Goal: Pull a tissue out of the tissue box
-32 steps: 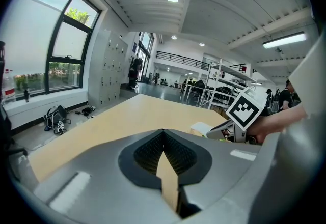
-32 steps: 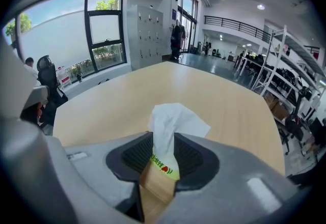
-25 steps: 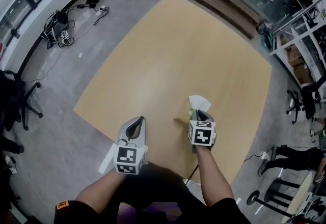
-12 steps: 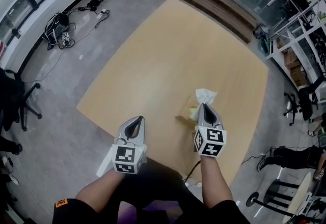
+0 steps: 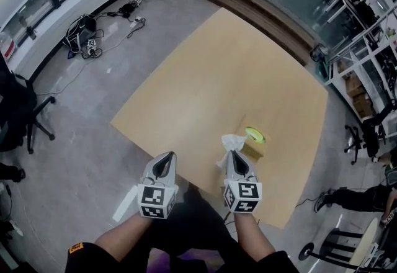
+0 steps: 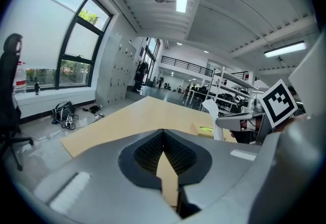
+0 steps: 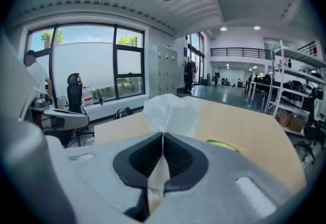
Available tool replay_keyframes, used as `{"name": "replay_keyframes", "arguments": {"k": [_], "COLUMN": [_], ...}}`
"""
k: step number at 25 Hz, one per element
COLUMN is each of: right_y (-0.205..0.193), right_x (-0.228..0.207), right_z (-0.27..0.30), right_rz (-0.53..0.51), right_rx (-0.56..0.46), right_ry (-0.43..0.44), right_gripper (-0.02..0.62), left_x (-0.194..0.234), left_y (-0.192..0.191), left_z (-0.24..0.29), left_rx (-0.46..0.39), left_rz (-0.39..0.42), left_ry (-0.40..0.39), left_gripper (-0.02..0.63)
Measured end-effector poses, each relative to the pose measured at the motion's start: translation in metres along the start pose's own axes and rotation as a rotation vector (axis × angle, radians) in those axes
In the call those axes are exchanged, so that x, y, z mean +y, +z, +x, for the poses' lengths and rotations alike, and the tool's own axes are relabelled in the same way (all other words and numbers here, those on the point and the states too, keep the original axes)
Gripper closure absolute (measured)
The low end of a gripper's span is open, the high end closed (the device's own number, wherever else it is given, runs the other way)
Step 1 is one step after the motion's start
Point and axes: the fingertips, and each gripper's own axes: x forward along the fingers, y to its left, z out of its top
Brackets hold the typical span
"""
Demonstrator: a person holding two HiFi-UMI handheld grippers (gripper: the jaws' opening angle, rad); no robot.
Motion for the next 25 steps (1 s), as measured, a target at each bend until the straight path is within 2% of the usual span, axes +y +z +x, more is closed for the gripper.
{"name": "replay_keyframes", "arguments": {"k": [10,16,21,25], "right_y": [-0.032,-0.033,-0.031,-0.040], "right_x": [0.073,0.089,0.096,0.095], "right_z": [-0.044,-0.060,-0.073,-0.092], "right_rz": [0.018,-0.005,-0.037,-0.111], "right_rx": [0.008,-0.009,-0.049,-0.079], "right_ry": [0.048,0.123,0.202,0.290], "right_gripper": [0.595,0.595,0.595,0.595], "left_x": [0.019,0.014,0.009,-0.006], "left_y": [-0.043,-0.038,-0.037,-0.051], "left_z": [-0.068,-0.089,-0.106,-0.126], "left_rx": [0.042,0.004,-0.038,-0.048], "left_rz": [-0.037,-0.029,-0.040,-0.064], "left_ry": [0.009,0.053,0.124,0.219], "left_gripper": [0.588,0.588,0.588,0.588]}}
